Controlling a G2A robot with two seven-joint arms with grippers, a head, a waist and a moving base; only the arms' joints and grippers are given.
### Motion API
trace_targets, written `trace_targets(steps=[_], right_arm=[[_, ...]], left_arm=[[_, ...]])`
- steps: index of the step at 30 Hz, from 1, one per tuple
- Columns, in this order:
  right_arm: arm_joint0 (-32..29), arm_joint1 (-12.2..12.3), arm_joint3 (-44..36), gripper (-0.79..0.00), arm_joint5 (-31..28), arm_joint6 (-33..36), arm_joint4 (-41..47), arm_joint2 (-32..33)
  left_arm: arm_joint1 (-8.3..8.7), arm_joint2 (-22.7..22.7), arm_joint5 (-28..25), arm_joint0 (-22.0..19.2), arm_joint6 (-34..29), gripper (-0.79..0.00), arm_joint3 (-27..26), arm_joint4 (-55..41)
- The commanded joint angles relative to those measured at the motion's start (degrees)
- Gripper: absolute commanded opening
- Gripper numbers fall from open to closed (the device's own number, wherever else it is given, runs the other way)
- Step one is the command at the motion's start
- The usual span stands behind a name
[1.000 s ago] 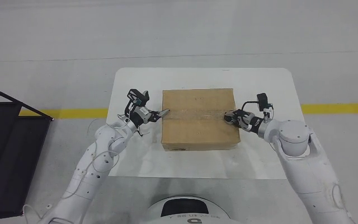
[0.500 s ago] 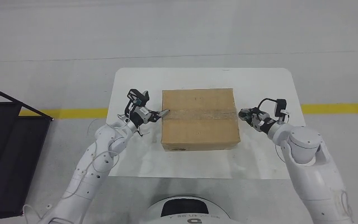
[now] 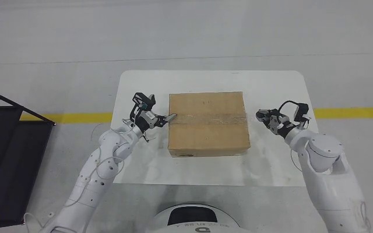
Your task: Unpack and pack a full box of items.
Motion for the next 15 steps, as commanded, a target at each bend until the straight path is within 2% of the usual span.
trace_targets(steps=[1,5,8,11,14,15], right_arm=[[-2.8,-0.3,-0.6,-0.785,-7.2,0.8,3.5,1.7],[-5.5,-0.9,-0.8,-0.785,-15.0,0.1,6.4,2.3],[-5.7,-1.3,0.5,-0.785,-19.0,-2.9,7.7,2.1],[-4.1,-1.8,3.5,-0.785,-20.7,-5.9,9.1,1.4],[-0.3,-2.2,10.1,-0.785,-21.0,-5.4,12.5,0.2],[0.5,-2.2,11.3,-0.760,-21.0,-4.9,13.0,-0.1]], left_arm=[[0.00,0.0,0.0,0.0,0.0,0.000,0.0,0.0],[-0.02,-0.5,0.8,0.2,0.7,0.000,-0.4,-0.9],[0.03,-2.8,2.8,1.0,3.2,0.000,-0.9,-4.2],[-0.05,-5.1,4.8,1.8,5.1,0.000,-0.7,-9.4],[-0.10,-7.8,5.4,2.2,5.2,0.000,1.1,-16.6],[-0.09,-8.3,5.2,2.1,4.8,0.000,1.5,-17.8]])
